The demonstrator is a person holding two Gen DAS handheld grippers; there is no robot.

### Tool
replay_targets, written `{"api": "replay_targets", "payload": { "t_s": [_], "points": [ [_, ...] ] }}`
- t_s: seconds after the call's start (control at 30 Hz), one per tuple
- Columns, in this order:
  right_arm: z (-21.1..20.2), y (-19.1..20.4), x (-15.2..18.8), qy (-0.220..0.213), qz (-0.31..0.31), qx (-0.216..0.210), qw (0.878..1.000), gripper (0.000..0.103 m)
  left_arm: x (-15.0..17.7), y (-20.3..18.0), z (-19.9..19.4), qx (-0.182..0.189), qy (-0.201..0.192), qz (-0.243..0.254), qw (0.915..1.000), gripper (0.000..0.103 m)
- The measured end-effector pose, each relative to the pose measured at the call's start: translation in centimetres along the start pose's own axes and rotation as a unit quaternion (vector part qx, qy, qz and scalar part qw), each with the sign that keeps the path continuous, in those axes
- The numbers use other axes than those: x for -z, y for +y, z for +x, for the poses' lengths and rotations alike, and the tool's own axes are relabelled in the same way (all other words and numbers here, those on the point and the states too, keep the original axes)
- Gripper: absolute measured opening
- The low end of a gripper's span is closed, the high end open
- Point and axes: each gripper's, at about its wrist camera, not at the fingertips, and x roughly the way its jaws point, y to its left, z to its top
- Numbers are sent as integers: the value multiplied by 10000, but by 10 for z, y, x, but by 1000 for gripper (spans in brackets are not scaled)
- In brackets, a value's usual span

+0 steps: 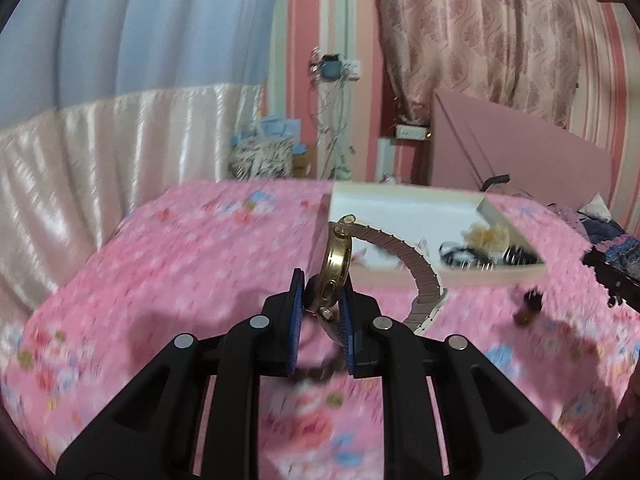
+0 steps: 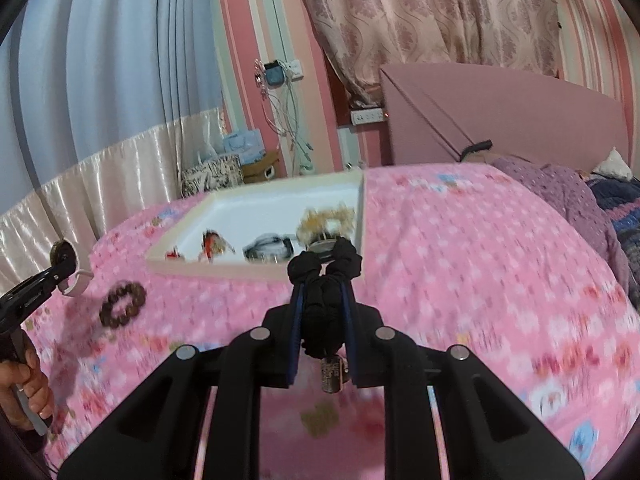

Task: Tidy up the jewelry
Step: 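Carry the watch and hair tie over the tray and open both tools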

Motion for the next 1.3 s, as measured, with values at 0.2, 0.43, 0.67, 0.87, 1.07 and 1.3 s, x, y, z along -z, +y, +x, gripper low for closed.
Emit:
{"api": "replay_targets", "payload": {
  "t_s": [0.2,0.43,0.67,0.87,1.07,1.3],
  "points": [
    [44,22,-44,50,-160,-168,9997,18,-45,-25,56,153,82,235,9996,15],
    [123,51,-83,430,-156,-353,9983,18,-74,-38,142,190,534,24,9984,15],
    [195,69,-97,1036,-343,-233,9938,18,-90,-56,217,204,1208,6,9925,15],
    [242,71,-93,1708,-317,-87,9848,18,-82,-64,260,83,1817,78,9833,15],
    [265,71,-83,2229,-298,-51,9744,18,-66,-58,282,-51,2235,62,9747,15],
    [272,72,-77,2394,-333,41,9703,21,-65,-58,289,-102,2403,65,9706,15]
  ]
}}
